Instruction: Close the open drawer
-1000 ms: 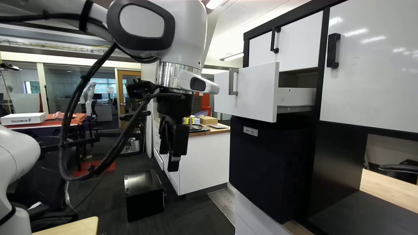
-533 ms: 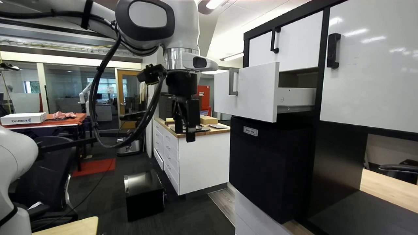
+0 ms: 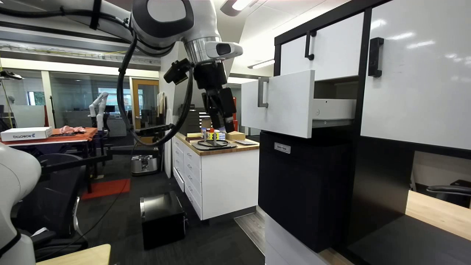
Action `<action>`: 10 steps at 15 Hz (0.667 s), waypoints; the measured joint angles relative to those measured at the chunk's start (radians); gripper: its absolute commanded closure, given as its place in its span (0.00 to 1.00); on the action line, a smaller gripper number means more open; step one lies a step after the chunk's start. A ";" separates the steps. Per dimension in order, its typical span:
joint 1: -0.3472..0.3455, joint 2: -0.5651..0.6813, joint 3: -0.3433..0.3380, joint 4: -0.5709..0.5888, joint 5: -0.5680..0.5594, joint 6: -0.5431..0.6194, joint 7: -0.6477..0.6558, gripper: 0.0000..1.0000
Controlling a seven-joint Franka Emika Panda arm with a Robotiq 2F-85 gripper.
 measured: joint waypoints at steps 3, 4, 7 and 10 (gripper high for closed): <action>0.004 0.000 0.020 0.016 0.000 0.071 0.034 0.00; 0.005 0.000 0.028 0.021 0.000 0.095 0.039 0.00; 0.006 0.000 0.050 0.031 -0.001 0.171 0.041 0.00; 0.006 0.002 0.064 0.037 -0.003 0.234 0.041 0.00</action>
